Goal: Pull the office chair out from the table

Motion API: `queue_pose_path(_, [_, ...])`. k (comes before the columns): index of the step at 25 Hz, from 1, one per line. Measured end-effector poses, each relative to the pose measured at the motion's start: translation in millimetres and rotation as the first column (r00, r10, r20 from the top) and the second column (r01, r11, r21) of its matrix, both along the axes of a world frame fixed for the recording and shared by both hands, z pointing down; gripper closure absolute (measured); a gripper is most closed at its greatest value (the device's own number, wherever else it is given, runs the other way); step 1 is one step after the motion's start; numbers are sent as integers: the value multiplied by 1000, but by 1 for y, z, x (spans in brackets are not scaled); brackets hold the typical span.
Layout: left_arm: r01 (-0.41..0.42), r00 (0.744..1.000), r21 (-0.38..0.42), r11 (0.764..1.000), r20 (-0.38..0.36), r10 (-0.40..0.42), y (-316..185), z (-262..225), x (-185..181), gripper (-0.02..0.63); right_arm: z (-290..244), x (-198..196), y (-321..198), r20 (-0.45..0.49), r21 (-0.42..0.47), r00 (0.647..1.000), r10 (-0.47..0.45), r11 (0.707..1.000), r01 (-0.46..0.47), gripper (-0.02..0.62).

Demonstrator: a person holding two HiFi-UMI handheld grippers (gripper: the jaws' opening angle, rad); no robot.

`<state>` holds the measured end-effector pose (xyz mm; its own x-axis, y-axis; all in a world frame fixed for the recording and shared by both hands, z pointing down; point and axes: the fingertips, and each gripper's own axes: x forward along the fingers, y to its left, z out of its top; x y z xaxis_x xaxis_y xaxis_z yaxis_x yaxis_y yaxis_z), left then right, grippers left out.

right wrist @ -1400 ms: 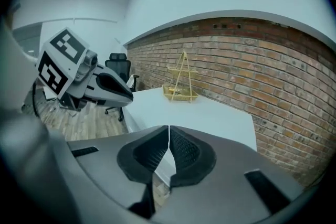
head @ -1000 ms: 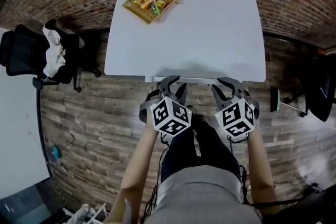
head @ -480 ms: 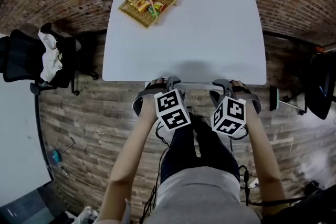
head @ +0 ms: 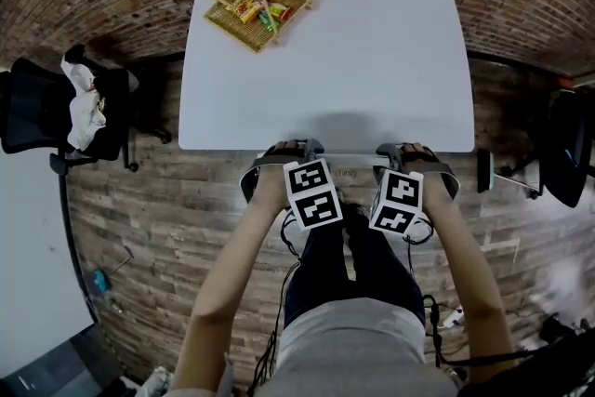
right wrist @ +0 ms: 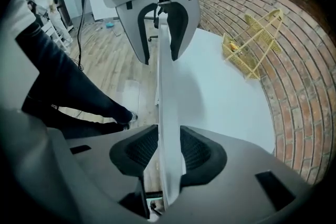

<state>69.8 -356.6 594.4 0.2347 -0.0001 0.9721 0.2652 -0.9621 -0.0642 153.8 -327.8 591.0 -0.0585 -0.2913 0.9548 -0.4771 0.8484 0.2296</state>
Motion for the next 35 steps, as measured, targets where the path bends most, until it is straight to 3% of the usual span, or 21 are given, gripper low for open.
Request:
queue_pose_path(5, [-21, 999, -6, 1000, 43, 21, -1, 12, -5, 400, 4, -5, -1, -16, -12, 1000, -23, 1000, 23, 494])
queue_pose_path(7, [-45, 997, 40, 998, 62, 42, -4, 16, -6, 416, 5, -5, -1, -25, -19, 999, -32, 999, 32, 495])
queue_pose_path(9, [-73, 996, 118, 990, 68, 65, -11, 17, -5, 508, 6, -4, -2, -29, -30, 999, -38, 999, 37, 499])
queue_pose_path(12, [-91, 994, 168, 982, 77, 78, -12, 18, -4, 511, 7, -4, -1, -27, -40, 999, -38, 998, 37, 502])
queue_pose_path(22, [-84, 994, 137, 987, 82, 73, -12, 18, -5, 517, 12, 1, 1, -33, -6, 999, -38, 999, 38, 502])
queue_pose_path(35, [-81, 991, 129, 988, 113, 67, -3, 17, -9, 520, 10, -3, 10, -1, -31, 1000, -17, 999, 17, 505])
